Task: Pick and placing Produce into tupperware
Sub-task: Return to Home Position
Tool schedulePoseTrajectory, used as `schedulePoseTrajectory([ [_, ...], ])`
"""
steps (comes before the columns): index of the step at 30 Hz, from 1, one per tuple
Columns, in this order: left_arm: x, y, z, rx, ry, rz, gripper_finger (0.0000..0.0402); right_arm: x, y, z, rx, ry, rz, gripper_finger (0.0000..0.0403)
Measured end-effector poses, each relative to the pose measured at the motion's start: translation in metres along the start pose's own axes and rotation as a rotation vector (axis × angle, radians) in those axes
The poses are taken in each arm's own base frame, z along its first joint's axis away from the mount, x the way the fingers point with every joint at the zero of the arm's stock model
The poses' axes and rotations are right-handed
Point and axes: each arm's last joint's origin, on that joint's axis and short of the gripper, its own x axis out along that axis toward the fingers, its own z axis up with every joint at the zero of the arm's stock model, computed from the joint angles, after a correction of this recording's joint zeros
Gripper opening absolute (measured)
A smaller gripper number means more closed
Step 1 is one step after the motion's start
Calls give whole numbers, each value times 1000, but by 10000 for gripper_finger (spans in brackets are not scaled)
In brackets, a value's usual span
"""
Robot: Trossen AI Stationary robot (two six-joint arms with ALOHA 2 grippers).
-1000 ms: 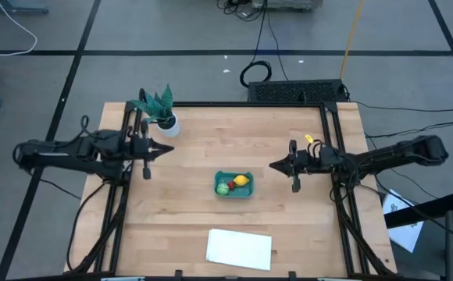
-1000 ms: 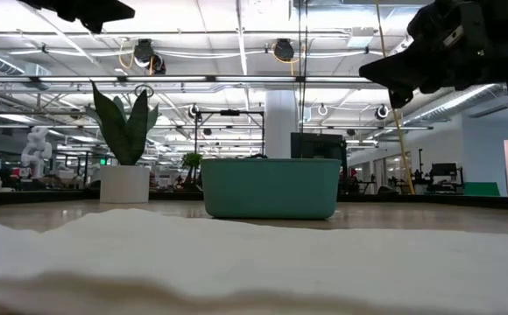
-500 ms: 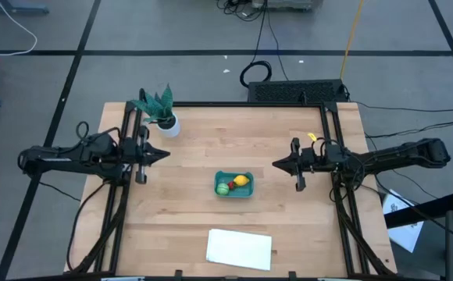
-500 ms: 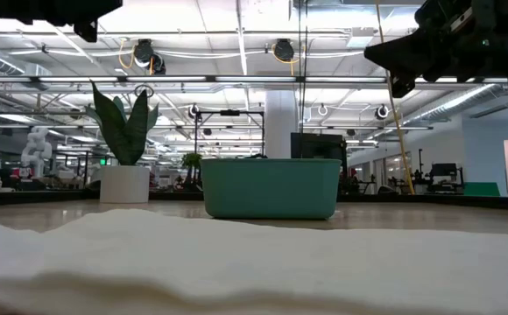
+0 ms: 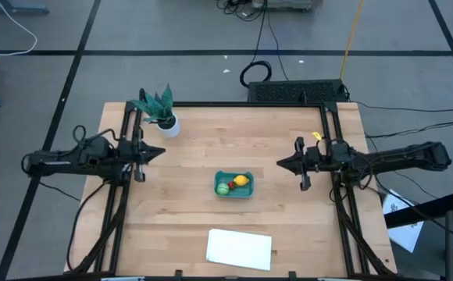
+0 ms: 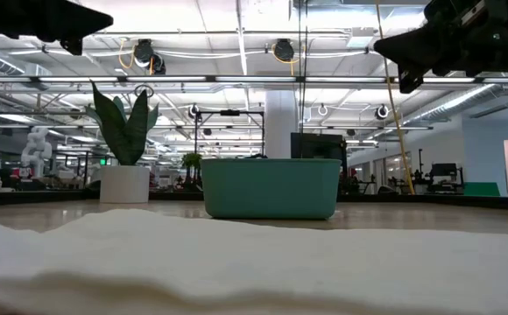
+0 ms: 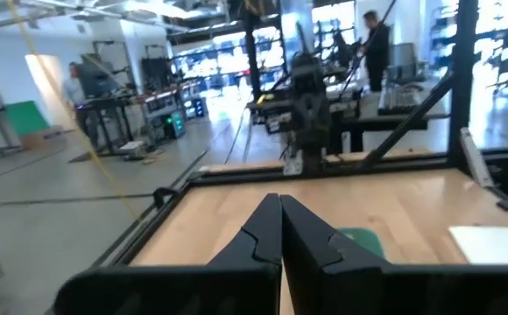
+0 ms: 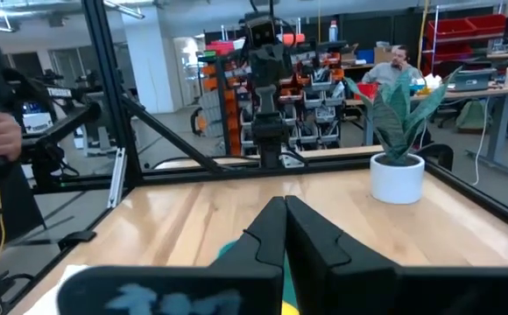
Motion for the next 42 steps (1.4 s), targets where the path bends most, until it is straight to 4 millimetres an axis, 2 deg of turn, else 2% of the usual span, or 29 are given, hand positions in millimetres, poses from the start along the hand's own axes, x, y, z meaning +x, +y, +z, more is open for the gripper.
schedulePoseTrajectory([
  [6, -15, 3, -6, 5, 40, 60, 0, -2, 0, 1, -15, -6, -1, 0],
  [12, -21, 4, -4, -3, 2, 61, 0, -4, -3, 2, -24, -5, -29, 0],
  [19, -20, 3, -7, 1, 13, 55, 0, -7, -8, 5, -44, -19, -48, 0],
  [31, -13, 0, -32, 28, 97, 103, 0, -22, -7, 14, -36, -73, -39, 0],
  [42, -13, 1, -35, 20, 116, 160, 0, -28, -8, 9, 12, -18, -87, 0],
])
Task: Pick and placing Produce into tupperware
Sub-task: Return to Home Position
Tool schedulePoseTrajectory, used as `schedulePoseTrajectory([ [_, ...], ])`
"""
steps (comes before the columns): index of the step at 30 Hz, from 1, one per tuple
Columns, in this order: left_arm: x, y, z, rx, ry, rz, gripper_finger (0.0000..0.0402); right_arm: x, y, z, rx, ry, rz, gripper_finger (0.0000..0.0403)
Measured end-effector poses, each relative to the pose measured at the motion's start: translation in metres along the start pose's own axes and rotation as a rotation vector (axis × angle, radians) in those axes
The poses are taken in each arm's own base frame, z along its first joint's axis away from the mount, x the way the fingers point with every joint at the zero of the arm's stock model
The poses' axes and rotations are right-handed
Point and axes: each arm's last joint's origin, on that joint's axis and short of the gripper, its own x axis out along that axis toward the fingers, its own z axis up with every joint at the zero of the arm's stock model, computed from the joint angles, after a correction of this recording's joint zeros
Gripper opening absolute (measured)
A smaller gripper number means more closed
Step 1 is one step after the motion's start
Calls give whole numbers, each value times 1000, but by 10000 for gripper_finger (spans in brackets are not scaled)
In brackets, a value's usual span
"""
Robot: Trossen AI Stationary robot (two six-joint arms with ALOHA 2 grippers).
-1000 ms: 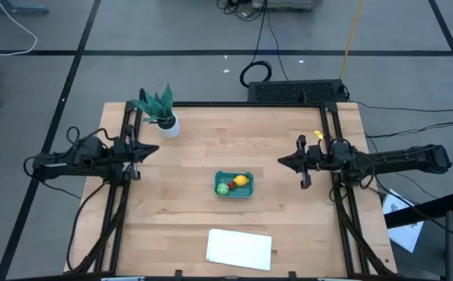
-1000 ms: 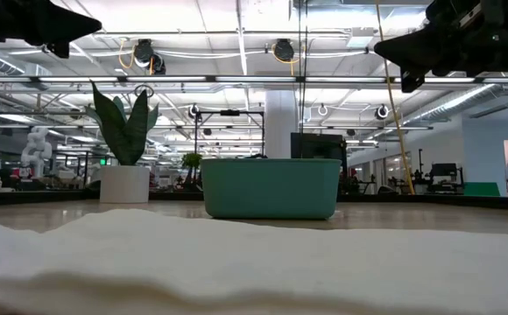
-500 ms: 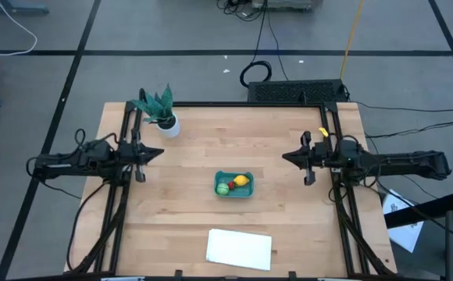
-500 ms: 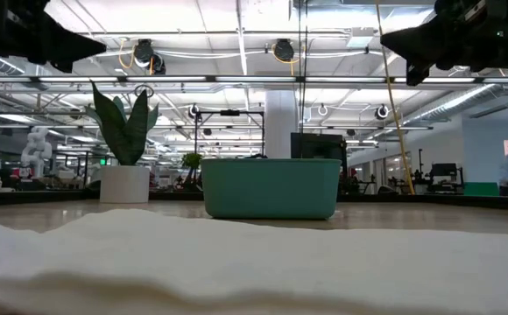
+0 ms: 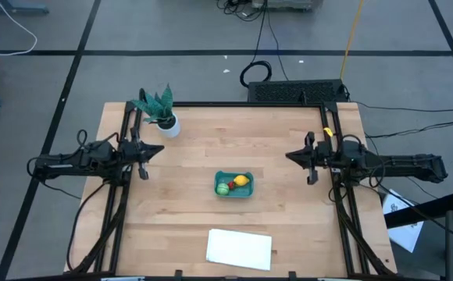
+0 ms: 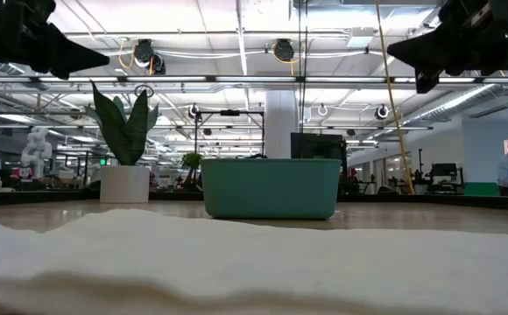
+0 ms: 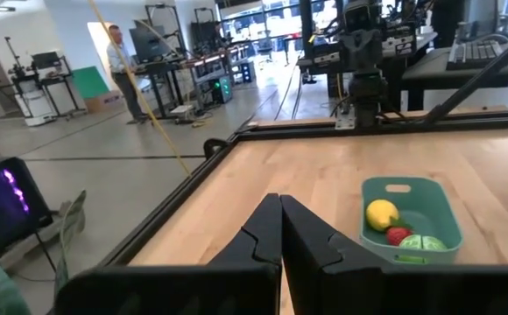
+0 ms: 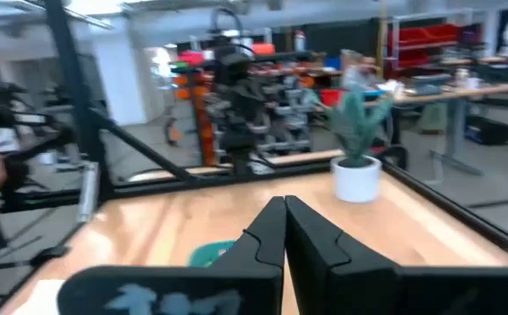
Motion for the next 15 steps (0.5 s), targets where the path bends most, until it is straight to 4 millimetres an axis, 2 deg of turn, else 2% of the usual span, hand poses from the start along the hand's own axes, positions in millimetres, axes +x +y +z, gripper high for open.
schedulePoseTrajectory([
  [5, 1, 0, -1, -16, 5, 2, 0, 0, 2, -2, -42, 17, 3, 0],
  [10, 8, -5, -18, -29, 22, 13, 0, -3, 5, -11, -65, -28, 38, 0],
  [15, 12, -7, -25, -6, -8, 15, 0, -6, 5, -10, -54, -66, 46, 0],
])
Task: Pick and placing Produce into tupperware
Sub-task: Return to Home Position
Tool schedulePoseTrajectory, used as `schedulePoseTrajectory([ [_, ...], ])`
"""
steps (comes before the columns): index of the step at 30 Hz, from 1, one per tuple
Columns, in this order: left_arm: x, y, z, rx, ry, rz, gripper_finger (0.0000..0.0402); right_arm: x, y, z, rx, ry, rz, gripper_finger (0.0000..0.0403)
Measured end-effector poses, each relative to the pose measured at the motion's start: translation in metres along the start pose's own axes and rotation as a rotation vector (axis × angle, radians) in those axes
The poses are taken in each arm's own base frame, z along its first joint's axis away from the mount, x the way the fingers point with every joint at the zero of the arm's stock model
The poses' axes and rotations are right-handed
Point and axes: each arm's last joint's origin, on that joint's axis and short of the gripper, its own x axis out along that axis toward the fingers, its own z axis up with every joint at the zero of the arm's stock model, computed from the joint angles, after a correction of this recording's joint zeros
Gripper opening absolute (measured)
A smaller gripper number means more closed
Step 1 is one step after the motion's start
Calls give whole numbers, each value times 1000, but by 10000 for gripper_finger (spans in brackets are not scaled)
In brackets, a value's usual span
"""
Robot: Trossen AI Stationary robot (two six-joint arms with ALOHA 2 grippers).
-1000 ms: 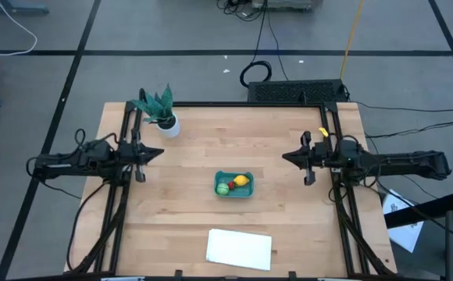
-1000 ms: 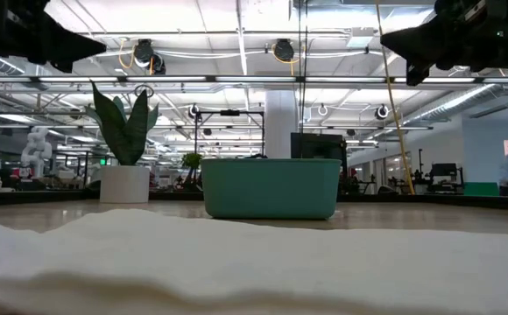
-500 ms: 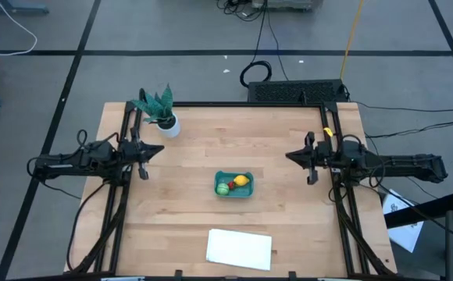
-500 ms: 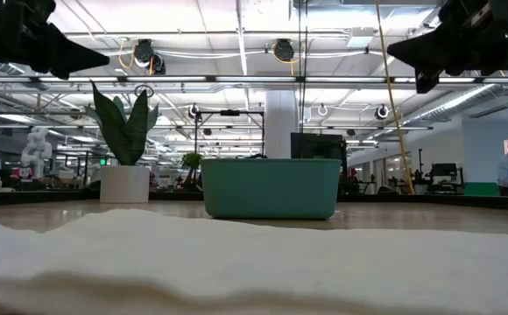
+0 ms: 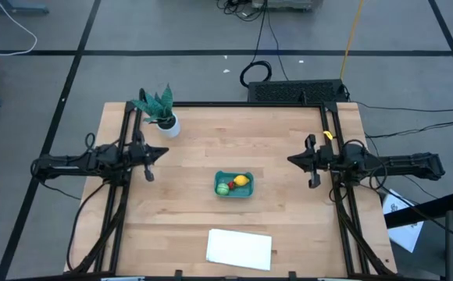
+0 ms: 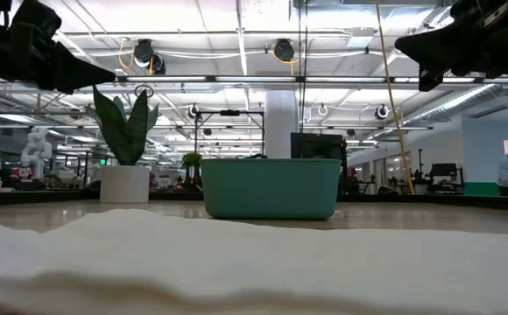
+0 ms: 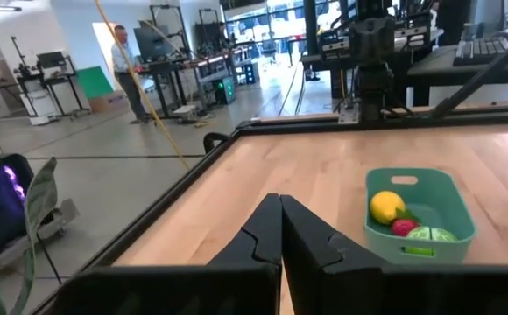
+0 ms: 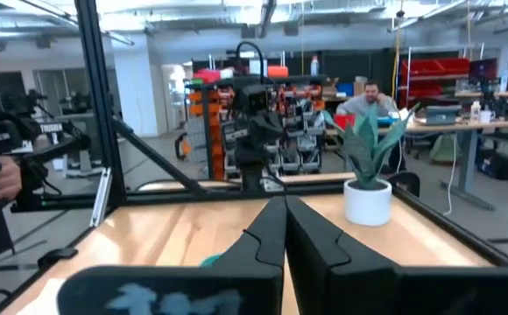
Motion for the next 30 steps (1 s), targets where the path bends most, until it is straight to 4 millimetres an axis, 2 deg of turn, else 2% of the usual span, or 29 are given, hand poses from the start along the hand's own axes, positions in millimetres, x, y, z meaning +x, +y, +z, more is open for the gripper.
schedulePoseTrajectory([
  [6, 0, -1, -4, 16, 31, -6, 0, 0, 0, -3, 12, 29, -1, 0],
  [11, 0, -1, -4, 8, 37, -18, 0, -2, -1, -13, 23, 18, 0, 0],
  [15, 0, -2, -7, 10, 58, -27, 0, -2, -1, -9, 40, -42, 5, 0],
  [30, 0, -2, -7, 20, 57, -39, 0, -4, 0, -8, 31, -42, 5, 0],
])
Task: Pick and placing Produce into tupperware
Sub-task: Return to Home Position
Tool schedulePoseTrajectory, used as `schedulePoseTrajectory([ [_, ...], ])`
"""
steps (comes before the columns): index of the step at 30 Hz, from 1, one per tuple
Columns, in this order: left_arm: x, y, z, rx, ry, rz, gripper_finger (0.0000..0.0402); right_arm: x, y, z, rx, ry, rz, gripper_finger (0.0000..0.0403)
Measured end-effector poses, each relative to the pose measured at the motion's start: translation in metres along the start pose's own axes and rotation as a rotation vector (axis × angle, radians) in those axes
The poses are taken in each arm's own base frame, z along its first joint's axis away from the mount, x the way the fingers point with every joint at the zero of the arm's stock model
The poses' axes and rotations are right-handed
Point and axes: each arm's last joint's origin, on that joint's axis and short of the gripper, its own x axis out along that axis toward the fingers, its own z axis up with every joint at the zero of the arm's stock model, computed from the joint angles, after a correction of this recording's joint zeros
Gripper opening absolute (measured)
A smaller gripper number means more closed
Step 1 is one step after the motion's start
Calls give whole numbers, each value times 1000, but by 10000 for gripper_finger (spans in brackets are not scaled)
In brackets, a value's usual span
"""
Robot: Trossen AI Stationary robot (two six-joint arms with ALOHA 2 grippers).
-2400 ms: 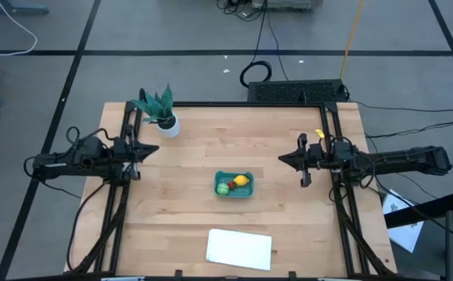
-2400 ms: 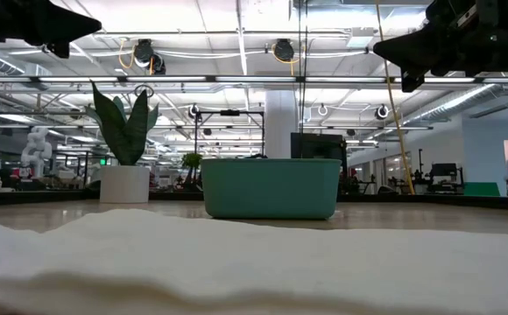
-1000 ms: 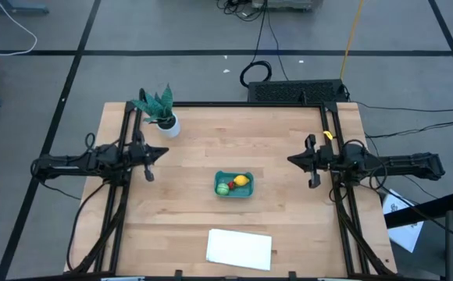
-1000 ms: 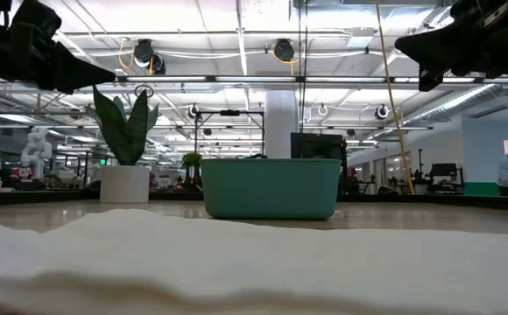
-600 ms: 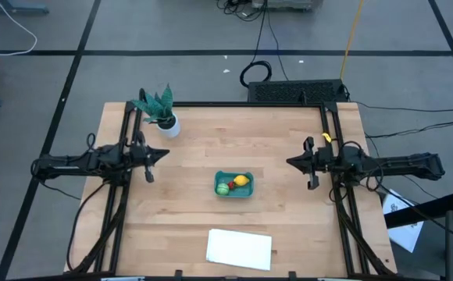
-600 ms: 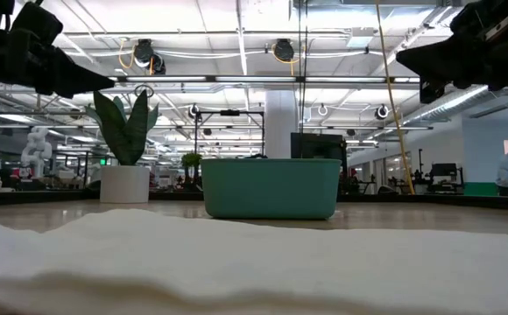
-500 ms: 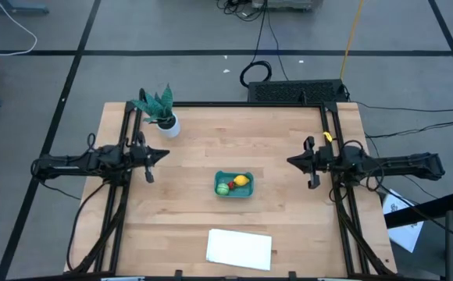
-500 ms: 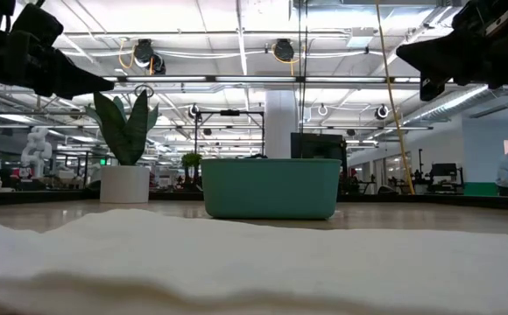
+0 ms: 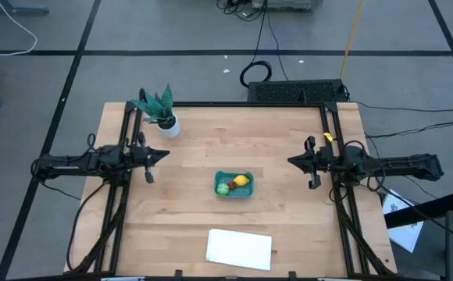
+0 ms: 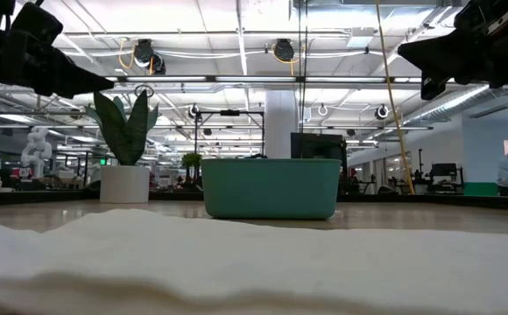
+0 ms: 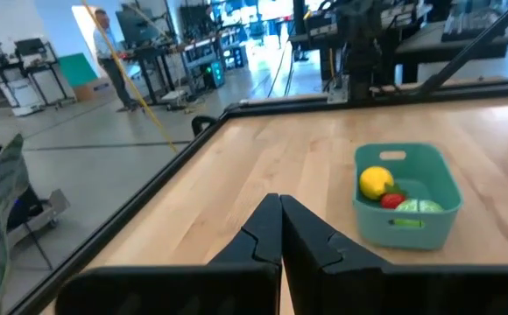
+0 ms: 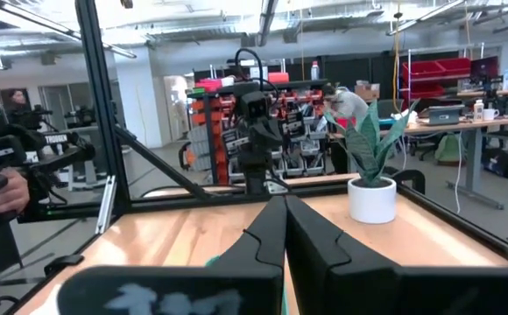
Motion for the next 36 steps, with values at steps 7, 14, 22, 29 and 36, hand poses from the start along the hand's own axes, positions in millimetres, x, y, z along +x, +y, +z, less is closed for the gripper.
schedulePoseTrajectory([
  [7, 0, -2, 4, -2, -38, -29, 0, -5, 0, 1, -7, -6, 1, 0],
  [14, -1, -2, 4, 0, -40, -30, 0, -10, 0, 2, -7, -15, 1, 0],
  [22, -1, -2, 5, -3, -50, -29, 0, -14, 0, 3, -5, -30, 4, 0],
  [29, -1, -3, 5, -12, -59, -77, 0, -19, 2, 5, -4, -44, 57, 0],
  [36, -1, -3, 5, -27, -60, -86, 0, -19, 2, 2, 14, -19, 55, 0],
])
